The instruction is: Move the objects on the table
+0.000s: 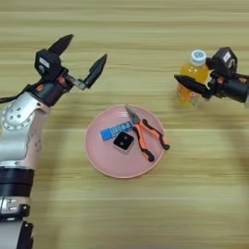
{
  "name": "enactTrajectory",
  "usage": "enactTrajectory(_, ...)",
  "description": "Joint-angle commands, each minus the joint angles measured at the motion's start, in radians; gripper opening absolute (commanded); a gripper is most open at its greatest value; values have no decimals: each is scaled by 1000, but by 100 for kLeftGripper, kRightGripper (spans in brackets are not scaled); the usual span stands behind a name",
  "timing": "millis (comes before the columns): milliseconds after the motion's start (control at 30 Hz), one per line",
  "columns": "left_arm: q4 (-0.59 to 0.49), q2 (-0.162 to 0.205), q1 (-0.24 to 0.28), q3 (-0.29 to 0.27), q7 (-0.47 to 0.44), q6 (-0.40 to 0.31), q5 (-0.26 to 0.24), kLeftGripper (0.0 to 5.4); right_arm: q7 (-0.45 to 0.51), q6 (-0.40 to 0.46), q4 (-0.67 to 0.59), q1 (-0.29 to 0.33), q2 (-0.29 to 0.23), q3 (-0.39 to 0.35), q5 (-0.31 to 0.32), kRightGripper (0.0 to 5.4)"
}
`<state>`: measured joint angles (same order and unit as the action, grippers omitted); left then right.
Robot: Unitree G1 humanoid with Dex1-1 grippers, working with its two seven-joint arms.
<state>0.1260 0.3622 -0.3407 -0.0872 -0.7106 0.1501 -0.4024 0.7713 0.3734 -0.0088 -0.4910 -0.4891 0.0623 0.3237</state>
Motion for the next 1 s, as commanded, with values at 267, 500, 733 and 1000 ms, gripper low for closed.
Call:
enactTrajectory(267,-114,92,43,81,-281,-110,-62,540,45,120,-123,-133,13,18,55,353)
enactTrajectory(500,-126,94,38,116,-331,-128,-53,540,38,210,-267,-118,29,33,107,353)
enactTrajectory(733,-109,82,28,131,-334,-128,-44,540,22,243,-359,-90,54,77,114,353)
enactTrajectory(1000,-107,85,32,145,-349,-139,-44,540,7,248,-367,-103,99,133,103,353)
